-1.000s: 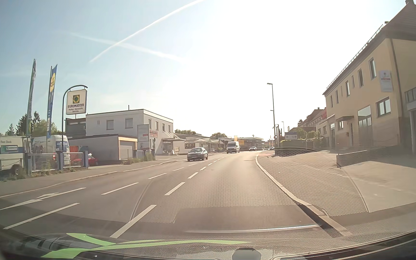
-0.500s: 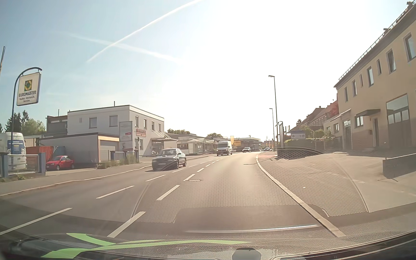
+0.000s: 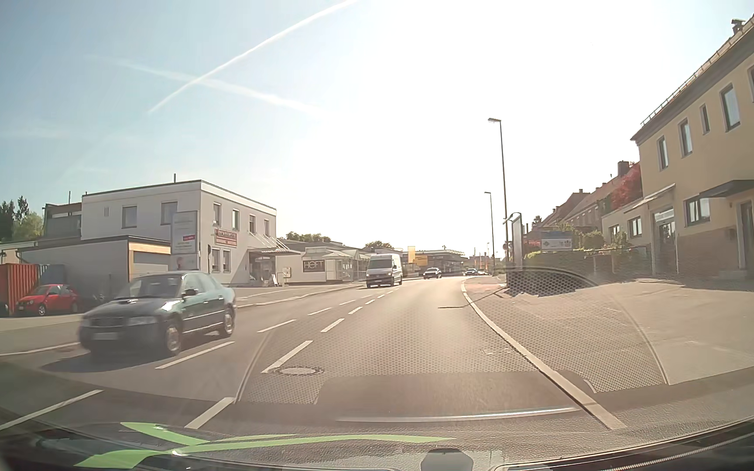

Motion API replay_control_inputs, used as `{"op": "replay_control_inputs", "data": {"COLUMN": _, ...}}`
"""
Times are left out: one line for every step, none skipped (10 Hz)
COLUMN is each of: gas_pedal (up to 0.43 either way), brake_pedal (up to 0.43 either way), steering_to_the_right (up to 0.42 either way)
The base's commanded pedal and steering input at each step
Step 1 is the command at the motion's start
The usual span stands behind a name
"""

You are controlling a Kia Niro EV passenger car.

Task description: Follow the waypoints while adhering to traffic rules and regulations

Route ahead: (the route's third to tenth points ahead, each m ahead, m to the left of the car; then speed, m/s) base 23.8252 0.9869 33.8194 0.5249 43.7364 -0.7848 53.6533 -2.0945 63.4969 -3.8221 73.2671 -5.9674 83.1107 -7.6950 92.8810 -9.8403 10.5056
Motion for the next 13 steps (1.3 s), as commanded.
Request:
{"op": "replay_control_inputs", "data": {"gas_pedal": 0.087, "brake_pedal": 0.000, "steering_to_the_right": 0.013}}
{"op": "replay_control_inputs", "data": {"gas_pedal": 0.087, "brake_pedal": 0.000, "steering_to_the_right": 0.013}}
{"op": "replay_control_inputs", "data": {"gas_pedal": 0.087, "brake_pedal": 0.000, "steering_to_the_right": 0.013}}
{"op": "replay_control_inputs", "data": {"gas_pedal": 0.087, "brake_pedal": 0.000, "steering_to_the_right": 0.013}}
{"op": "replay_control_inputs", "data": {"gas_pedal": 0.087, "brake_pedal": 0.000, "steering_to_the_right": 0.013}}
{"op": "replay_control_inputs", "data": {"gas_pedal": 0.087, "brake_pedal": 0.000, "steering_to_the_right": 0.013}}
{"op": "replay_control_inputs", "data": {"gas_pedal": 0.098, "brake_pedal": 0.000, "steering_to_the_right": 0.013}}
{"op": "replay_control_inputs", "data": {"gas_pedal": 0.098, "brake_pedal": 0.000, "steering_to_the_right": 0.012}}
{"op": "replay_control_inputs", "data": {"gas_pedal": 0.098, "brake_pedal": 0.000, "steering_to_the_right": 0.011}}
{"op": "replay_control_inputs", "data": {"gas_pedal": 0.098, "brake_pedal": 0.000, "steering_to_the_right": 0.010}}
{"op": "replay_control_inputs", "data": {"gas_pedal": 0.098, "brake_pedal": 0.000, "steering_to_the_right": 0.009}}
{"op": "replay_control_inputs", "data": {"gas_pedal": 0.098, "brake_pedal": 0.000, "steering_to_the_right": 0.009}}
{"op": "replay_control_inputs", "data": {"gas_pedal": 0.098, "brake_pedal": 0.000, "steering_to_the_right": 0.008}}
